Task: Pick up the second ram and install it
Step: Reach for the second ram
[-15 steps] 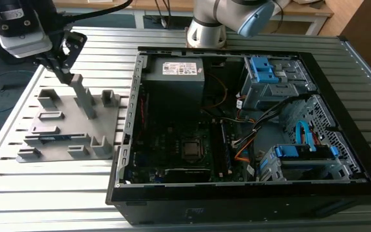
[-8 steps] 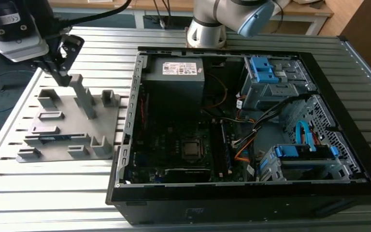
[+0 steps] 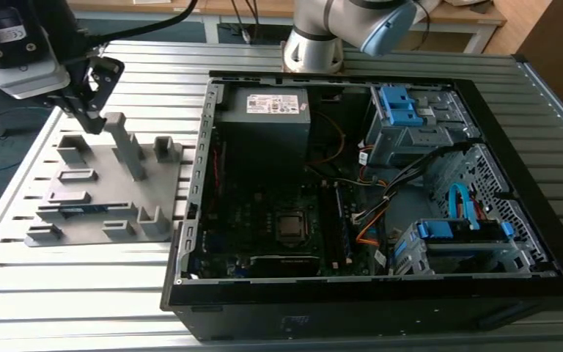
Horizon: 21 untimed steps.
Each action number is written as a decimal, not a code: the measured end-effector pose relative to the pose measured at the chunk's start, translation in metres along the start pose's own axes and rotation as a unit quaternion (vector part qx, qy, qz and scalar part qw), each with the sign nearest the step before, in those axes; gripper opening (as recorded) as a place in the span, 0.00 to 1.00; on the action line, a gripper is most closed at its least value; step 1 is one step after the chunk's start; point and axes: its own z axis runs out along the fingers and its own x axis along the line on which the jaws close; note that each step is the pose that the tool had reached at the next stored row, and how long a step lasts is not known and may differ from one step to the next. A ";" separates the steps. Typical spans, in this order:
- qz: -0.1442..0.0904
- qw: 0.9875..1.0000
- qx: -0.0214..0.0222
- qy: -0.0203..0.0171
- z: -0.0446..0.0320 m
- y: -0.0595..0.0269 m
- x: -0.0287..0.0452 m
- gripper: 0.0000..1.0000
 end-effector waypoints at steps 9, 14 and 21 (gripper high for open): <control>0.000 1.000 0.000 0.000 0.0035 -0.0029 0.0041 0.10; 0.000 1.000 0.000 0.000 0.0064 -0.0035 0.0058 0.10; 0.000 1.000 0.000 0.000 0.0102 -0.0044 0.0077 0.10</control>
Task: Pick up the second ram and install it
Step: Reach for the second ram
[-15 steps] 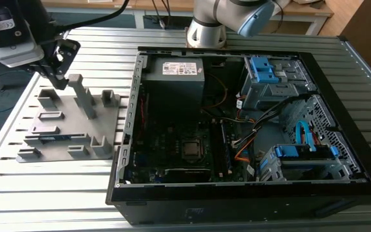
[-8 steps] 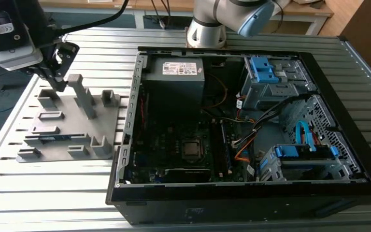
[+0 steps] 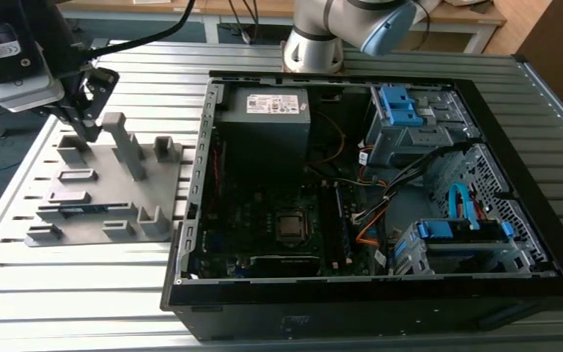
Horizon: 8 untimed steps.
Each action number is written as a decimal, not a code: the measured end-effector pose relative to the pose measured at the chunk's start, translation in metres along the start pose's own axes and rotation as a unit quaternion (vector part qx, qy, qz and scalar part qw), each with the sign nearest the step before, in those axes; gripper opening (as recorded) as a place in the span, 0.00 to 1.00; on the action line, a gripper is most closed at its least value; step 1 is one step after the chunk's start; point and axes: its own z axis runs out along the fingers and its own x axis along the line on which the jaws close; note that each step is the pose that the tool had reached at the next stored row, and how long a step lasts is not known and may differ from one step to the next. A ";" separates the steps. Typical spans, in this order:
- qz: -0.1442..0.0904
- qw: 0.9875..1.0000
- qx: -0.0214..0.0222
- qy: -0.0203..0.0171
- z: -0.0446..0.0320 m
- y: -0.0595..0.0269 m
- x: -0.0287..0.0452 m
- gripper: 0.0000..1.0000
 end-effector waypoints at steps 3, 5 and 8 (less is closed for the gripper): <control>0.000 1.000 0.000 0.000 0.0016 -0.0003 0.0008 0.10; 0.000 1.000 0.000 0.000 0.0027 -0.0006 0.0013 0.10; 0.000 1.000 0.000 0.000 0.0044 -0.0009 0.0020 0.10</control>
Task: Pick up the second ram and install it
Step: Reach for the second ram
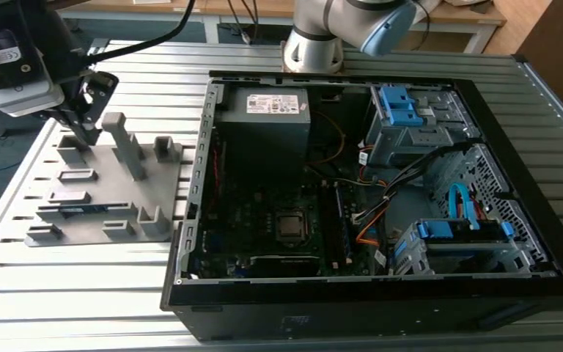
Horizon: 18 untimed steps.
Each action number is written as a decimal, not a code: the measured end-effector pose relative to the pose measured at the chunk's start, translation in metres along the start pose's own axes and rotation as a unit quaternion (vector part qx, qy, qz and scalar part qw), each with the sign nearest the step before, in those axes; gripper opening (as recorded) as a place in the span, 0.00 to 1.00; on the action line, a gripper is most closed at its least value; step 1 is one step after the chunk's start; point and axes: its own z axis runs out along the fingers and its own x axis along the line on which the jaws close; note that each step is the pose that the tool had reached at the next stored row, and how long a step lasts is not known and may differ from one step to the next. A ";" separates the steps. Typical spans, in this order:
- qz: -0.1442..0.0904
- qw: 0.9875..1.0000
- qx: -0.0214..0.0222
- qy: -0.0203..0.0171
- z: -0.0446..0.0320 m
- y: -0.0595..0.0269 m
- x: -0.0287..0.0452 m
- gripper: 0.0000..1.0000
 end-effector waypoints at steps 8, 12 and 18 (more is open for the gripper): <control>0.000 1.000 0.000 0.000 0.0075 -0.0010 0.0021 0.10; 0.000 1.000 0.000 0.000 0.0127 -0.0015 0.0030 0.10; 0.000 1.000 0.000 0.000 0.0218 -0.0039 0.0048 0.10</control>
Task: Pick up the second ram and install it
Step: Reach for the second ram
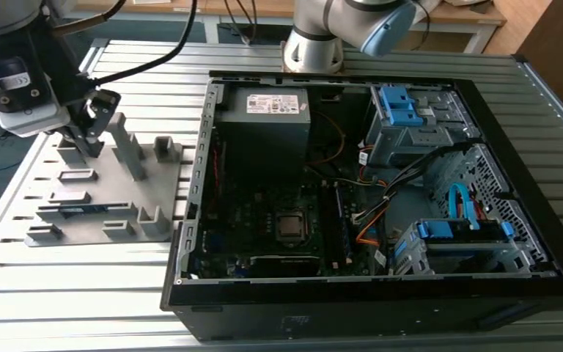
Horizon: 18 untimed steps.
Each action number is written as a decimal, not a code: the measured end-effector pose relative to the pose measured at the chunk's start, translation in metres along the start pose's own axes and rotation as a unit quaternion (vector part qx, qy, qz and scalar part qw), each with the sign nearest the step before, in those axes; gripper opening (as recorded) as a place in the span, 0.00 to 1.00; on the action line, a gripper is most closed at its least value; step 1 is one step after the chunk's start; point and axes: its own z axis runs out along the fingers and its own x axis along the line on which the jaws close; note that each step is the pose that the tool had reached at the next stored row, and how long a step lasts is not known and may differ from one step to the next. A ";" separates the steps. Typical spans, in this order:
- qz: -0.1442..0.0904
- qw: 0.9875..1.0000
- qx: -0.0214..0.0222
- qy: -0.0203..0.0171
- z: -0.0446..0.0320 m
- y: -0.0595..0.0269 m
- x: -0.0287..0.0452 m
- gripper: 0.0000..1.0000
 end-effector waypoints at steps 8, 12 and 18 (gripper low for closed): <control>0.000 1.000 0.000 0.000 0.0137 -0.0042 0.0111 0.10; -0.001 1.000 0.000 0.001 0.0209 -0.0046 0.0128 0.10; -0.001 1.000 0.001 0.011 0.0289 -0.0053 0.0177 0.10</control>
